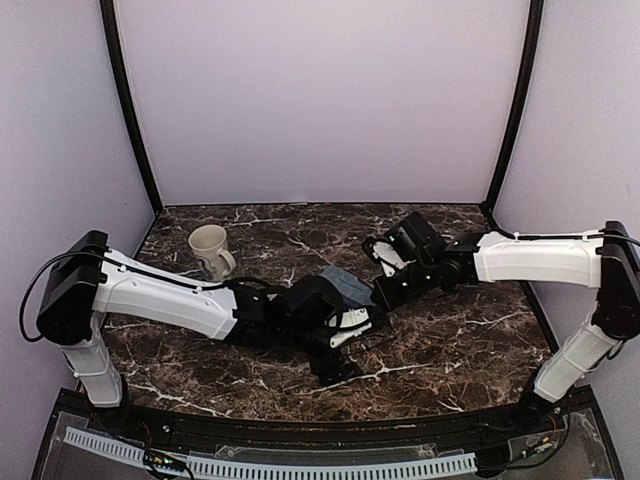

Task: Organize the sunglasses
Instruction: Fold the right temple of the sunglasses on the sunglasses, then hold the sunglasses.

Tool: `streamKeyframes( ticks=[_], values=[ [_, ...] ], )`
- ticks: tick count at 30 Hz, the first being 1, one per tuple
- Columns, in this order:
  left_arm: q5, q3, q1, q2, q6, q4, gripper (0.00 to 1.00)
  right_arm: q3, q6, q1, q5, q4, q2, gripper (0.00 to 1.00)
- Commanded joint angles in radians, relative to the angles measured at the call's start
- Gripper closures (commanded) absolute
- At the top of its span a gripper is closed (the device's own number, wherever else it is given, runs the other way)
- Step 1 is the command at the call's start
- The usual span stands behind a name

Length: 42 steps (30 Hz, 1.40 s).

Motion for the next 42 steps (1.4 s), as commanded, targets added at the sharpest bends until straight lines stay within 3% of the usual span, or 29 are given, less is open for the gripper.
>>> streamKeyframes(
  ticks=[1,8,12,17,24,31,42],
  values=[
    [0.043,-0.065,-0.002,-0.124,-0.062,0.058,0.04,-0.033,0.004,0.004,0.017,0.054,-0.030,1.00],
    [0.217,-0.183,0.091,-0.227,-0.310,0.189,0.03,-0.113,-0.014,0.034,0.080,0.144,-0.093,1.00],
    [0.331,-0.216,0.176,-0.241,-0.478,0.235,0.16,-0.153,-0.020,0.076,0.197,0.203,-0.132,1.00],
    [0.378,-0.175,0.202,-0.195,-0.591,0.161,0.31,-0.207,-0.020,0.128,0.311,0.301,-0.166,1.00],
    [0.456,-0.160,0.208,-0.144,-0.629,0.155,0.40,-0.273,0.022,0.163,0.412,0.402,-0.218,1.00],
    [0.486,-0.135,0.208,-0.088,-0.602,0.148,0.46,-0.306,0.019,0.179,0.408,0.450,-0.247,1.00],
    [0.528,-0.127,0.216,-0.057,-0.598,0.161,0.70,-0.353,0.007,0.183,0.402,0.495,-0.266,1.00]
  ],
)
